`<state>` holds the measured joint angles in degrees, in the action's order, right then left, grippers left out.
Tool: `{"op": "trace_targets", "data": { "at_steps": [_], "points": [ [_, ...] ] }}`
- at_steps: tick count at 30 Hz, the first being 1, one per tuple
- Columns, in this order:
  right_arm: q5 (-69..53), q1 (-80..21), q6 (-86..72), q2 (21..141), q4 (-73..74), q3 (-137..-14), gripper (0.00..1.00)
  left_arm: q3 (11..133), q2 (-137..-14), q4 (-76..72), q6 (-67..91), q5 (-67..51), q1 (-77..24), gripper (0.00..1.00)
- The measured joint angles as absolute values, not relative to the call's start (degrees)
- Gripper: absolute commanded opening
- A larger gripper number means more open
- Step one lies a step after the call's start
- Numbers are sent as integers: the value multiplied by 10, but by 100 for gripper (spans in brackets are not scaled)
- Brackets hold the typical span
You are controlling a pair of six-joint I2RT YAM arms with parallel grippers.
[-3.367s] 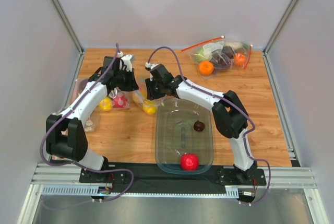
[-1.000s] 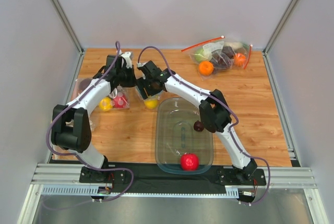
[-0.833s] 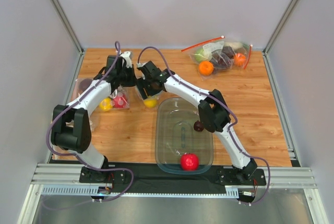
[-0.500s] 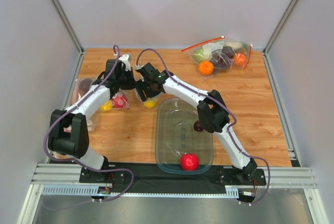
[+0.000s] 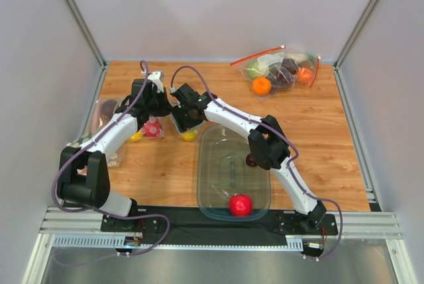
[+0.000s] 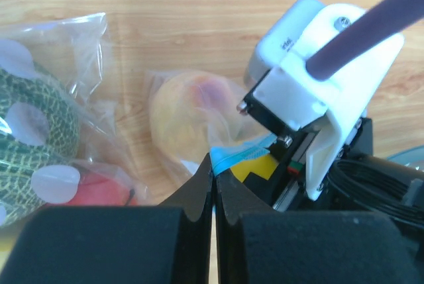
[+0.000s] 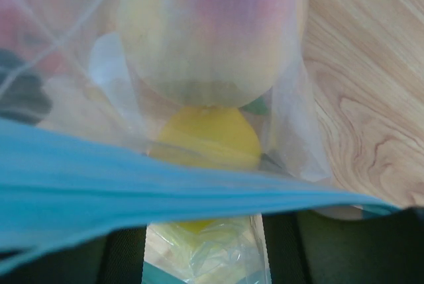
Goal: Open the zip-top bag and remove the fake food
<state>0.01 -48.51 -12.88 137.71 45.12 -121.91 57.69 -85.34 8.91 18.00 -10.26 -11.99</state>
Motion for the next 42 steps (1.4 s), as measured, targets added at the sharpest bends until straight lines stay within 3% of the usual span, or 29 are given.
{"op": "trace_targets", "data": {
  "at_steps": [2,15,25,36,42],
  "points": [
    [-1,-485,-134,1377,447,-1218,10,575,-844,90,180,-100,-120,0],
    [30,-488,-155,1275,336,-1084,9,562,-818,94,181,-101,-123,0],
    [53,-487,-167,1149,190,-937,14,576,-832,109,180,-105,-123,0],
    [35,-484,-163,1123,104,-871,19,604,-891,144,179,-123,-115,0],
    [-36,-477,-165,1107,46,-841,25,619,-908,175,176,-133,-112,1]
  ]
}}
